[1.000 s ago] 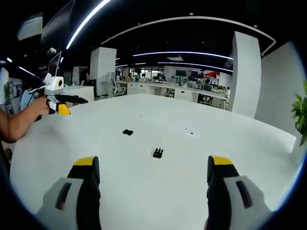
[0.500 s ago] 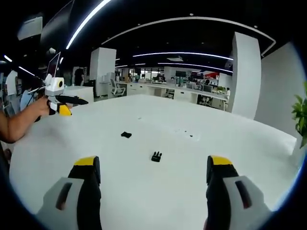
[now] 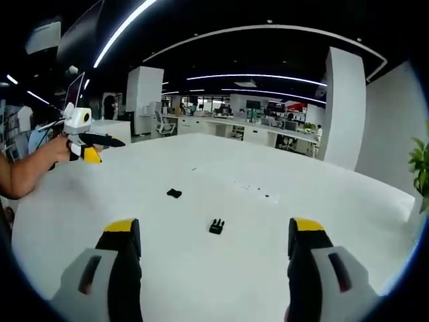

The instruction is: Snap the two parts of the plastic buckle together until the buckle closes and remains connected.

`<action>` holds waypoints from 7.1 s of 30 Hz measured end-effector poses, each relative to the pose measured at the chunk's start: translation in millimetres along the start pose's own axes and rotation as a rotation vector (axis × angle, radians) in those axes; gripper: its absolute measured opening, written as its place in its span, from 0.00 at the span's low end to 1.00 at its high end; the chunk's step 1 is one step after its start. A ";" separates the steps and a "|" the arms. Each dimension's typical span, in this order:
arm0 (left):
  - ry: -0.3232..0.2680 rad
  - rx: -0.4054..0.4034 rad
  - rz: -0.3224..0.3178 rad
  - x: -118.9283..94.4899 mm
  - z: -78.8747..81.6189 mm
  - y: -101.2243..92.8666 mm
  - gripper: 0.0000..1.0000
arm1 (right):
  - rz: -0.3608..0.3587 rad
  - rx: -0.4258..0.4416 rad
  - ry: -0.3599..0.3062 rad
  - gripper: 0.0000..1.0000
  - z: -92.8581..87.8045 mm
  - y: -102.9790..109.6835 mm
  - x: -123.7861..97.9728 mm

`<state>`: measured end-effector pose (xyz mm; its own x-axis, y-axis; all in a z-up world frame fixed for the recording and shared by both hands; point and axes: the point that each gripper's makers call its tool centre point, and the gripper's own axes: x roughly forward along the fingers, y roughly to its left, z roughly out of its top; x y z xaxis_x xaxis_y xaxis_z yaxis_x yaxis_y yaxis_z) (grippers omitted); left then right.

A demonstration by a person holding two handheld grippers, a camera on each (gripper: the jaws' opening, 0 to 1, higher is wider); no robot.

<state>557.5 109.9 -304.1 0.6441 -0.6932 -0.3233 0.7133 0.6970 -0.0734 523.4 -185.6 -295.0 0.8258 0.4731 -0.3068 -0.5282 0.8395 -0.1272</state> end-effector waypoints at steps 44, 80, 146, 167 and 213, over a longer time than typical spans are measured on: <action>0.025 -0.007 -0.031 32.1 4.3 4.4 0.93 | -0.002 -0.019 -0.010 0.89 18.5 -13.5 26.9; 0.037 -0.017 -0.030 53.8 5.3 19.1 0.93 | -0.006 -0.029 -0.001 0.89 24.0 -26.0 49.6; 0.034 0.008 -0.137 130.6 37.5 -0.3 0.92 | -0.027 -0.016 -0.025 0.88 47.3 -49.0 91.0; 0.062 0.012 -0.159 146.9 34.6 5.2 0.92 | -0.024 -0.015 -0.025 0.88 49.5 -53.3 103.0; 0.146 0.141 -0.303 165.3 0.0 -27.8 0.77 | 0.040 0.042 0.069 0.82 12.9 -42.5 99.2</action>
<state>644.3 -24.1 -355.5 0.3585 -0.8238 -0.4392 0.9034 0.4247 -0.0593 630.4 -170.8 -307.9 0.7881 0.4879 -0.3754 -0.5502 0.8317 -0.0742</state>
